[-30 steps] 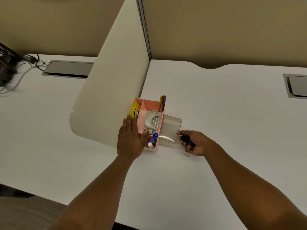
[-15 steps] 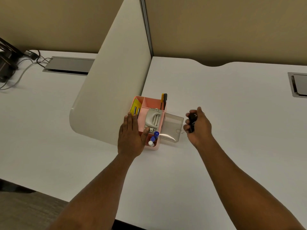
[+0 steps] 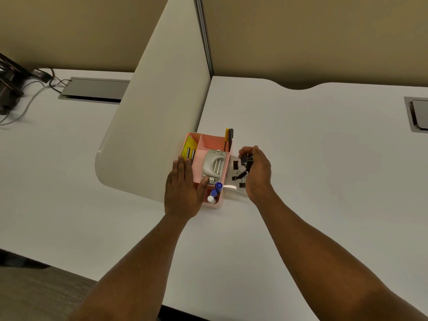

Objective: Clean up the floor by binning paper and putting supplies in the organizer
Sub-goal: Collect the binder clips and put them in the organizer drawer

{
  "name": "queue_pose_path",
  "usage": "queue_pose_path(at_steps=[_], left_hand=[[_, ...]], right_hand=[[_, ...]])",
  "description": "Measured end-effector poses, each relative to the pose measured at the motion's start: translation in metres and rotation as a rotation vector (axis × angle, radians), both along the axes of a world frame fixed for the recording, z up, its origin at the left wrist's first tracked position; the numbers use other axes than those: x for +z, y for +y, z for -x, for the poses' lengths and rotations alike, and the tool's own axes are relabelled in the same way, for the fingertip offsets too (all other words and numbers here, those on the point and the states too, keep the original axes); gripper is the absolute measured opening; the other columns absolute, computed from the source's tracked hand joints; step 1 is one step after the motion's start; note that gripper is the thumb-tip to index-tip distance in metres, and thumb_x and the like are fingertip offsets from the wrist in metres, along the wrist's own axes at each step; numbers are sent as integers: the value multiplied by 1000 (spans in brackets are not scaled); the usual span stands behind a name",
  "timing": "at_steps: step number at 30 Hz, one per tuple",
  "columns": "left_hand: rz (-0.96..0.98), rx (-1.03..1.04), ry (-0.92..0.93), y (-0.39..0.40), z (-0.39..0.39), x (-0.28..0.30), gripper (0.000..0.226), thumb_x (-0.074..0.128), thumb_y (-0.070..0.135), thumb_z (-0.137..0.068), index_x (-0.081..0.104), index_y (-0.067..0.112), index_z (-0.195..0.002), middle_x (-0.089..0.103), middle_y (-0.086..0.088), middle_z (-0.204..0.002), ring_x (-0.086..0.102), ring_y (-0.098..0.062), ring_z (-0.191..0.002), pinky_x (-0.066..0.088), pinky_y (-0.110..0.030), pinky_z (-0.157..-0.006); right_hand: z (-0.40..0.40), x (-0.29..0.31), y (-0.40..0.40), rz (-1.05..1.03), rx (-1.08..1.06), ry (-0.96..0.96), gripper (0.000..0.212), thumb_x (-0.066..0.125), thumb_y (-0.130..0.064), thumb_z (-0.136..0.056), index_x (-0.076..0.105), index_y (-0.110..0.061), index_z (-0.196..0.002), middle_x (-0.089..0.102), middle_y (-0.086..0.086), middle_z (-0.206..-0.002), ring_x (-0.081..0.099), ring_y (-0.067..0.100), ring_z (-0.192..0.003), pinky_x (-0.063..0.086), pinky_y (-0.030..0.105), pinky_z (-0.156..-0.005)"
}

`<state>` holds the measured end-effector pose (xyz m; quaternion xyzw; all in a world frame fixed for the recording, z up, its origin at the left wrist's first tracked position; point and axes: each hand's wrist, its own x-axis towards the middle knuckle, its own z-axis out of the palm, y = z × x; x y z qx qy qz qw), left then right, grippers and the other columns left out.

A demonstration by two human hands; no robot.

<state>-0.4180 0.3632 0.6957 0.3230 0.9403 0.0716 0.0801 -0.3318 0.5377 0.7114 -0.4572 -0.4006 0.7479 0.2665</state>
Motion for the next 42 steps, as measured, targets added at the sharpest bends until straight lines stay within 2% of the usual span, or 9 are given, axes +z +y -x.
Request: queue_pose_path(at_steps=[8,10,13,17,20,23,32,38,42], left_hand=[[-9,6,-5,0,0,0,102,-3,80,-82,9,11,-155,10,-10,-164,8,-28,-151,14,-41,-121],[-14,5,-4,0,-1,0,102,-3,80,-82,10,11,-155,10,-10,-164,8,-28,-151,14,-41,-121],[-21,2,-3,0,-1,1,101,-2,79,-83,10,10,-155,11,-11,-164,9,-29,-151,16,-42,-121],[-10,-6,5,0,-1,2,100,-1,78,-84,9,9,-155,10,-11,-164,9,-28,-151,16,-42,-122],[-22,-4,3,-1,-1,2,101,-2,79,-84,11,8,-155,12,-12,-163,10,-29,-151,18,-43,-122],[-35,-8,-5,-1,-1,2,100,1,78,-84,12,9,-155,12,-12,-163,9,-29,-151,17,-42,-121],[-29,3,3,-1,0,0,97,6,76,-86,11,9,-155,13,-12,-163,10,-28,-151,18,-43,-122],[-43,7,-2,0,-1,1,102,-1,80,-82,9,9,-155,10,-11,-163,8,-28,-151,16,-42,-123],[-37,11,-1,0,-1,2,104,-5,81,-80,9,11,-155,10,-10,-164,7,-27,-151,16,-42,-123]], right_hand=[[-6,7,0,-52,54,39,43,31,-30,-106,69,-15,-94,72,9,-110,64,20,-112,40,33,-106],[-9,8,4,-114,34,-24,33,37,-28,-104,68,-20,-99,70,1,-115,60,16,-115,40,29,-103],[-19,1,14,-221,-57,-315,18,48,-26,-97,62,-30,-107,64,-13,-112,58,9,-107,43,22,-88],[-39,-17,13,-44,-1,-575,32,48,-21,-90,52,-23,-122,61,0,-113,58,20,-97,49,37,-85],[-45,-24,-5,2,107,-554,27,46,-19,-88,54,-22,-113,64,2,-98,65,24,-89,56,46,-83],[-44,-24,-18,-114,166,-544,16,44,-17,-90,56,-25,-98,65,0,-93,64,23,-91,56,43,-77],[-38,-14,-19,-329,282,-535,28,46,-21,-99,58,-23,-124,61,-3,-123,57,14,-102,45,22,-75],[-18,-8,-28,-297,462,-472,30,44,-21,-101,56,-20,-128,61,2,-131,61,21,-114,52,41,-98],[-15,-3,-36,-315,570,-412,33,39,-17,-102,52,-17,-133,59,6,-134,60,23,-115,51,44,-100]])
